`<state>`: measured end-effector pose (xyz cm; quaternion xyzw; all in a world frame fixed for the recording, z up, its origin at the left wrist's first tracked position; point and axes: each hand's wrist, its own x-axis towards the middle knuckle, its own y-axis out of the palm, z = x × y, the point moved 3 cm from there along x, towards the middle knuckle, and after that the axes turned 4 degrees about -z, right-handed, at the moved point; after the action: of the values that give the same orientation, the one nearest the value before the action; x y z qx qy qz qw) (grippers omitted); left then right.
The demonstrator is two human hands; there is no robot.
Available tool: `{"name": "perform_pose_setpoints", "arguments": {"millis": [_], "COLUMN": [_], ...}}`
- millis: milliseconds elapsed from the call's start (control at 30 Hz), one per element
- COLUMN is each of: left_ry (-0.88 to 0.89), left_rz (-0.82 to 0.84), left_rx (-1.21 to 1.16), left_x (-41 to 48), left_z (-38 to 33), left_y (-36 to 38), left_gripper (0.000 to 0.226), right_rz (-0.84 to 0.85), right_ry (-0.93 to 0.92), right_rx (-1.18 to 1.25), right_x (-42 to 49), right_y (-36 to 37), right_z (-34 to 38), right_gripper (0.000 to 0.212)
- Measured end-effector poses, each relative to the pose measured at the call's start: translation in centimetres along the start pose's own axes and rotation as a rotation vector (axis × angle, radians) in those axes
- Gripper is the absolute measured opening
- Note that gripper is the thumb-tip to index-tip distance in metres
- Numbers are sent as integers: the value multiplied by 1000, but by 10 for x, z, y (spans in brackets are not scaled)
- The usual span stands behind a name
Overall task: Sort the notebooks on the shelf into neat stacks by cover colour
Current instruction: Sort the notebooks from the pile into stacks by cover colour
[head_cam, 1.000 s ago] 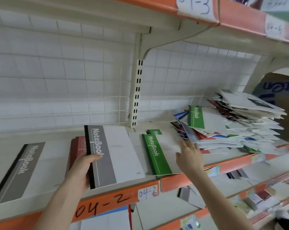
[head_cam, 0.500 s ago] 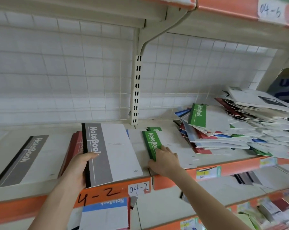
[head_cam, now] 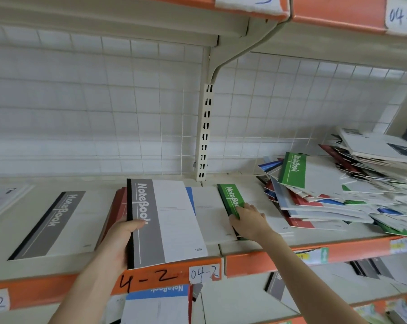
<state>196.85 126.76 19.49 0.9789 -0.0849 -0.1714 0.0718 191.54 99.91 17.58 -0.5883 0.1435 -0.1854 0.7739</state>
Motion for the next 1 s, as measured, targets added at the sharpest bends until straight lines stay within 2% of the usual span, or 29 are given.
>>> {"name": "perform_pose_setpoints", "arguments": {"millis": [100, 233, 333, 467, 567, 667, 767, 867, 933, 1000], "left_ry": [72, 221, 276, 211, 218, 281, 357, 485, 599, 574], "left_rz": [-16, -152, -237, -205, -219, -273, -362, -417, -332, -147], "left_rx": [49, 98, 132, 37, 103, 329, 819, 1283, 1329, 1421], "left_x": [1, 4, 3, 7, 7, 13, 31, 45, 45, 39], "left_z": [-2, -13, -27, -42, -51, -58, -54, -39, -30, -22], "left_y": [-7, -36, -68, -109, -137, -162, -185, -192, -179, -161], "left_gripper": [26, 31, 36, 50, 48, 46, 26, 28, 35, 46], "right_rz": [-146, -197, -175, -107, -85, -72, -75, -94, -110, -120], "right_ry": [-66, -209, -338, -447, -459, -444, -434, -410, -394, -362], "right_rx": [97, 168, 174, 171, 169, 177, 179, 211, 215, 197], "right_x": [2, 1, -4, -9, -10, -11, -14, -17, -21, -26], "right_y": [-5, 3, 17, 34, 41, 48, 53, 57, 59, 58], "right_z": [14, 50, 86, 132, 158, 175, 188, 197, 200, 201], "right_gripper": [36, 37, 33, 38, 38, 37, 33, 27, 27, 29]}}
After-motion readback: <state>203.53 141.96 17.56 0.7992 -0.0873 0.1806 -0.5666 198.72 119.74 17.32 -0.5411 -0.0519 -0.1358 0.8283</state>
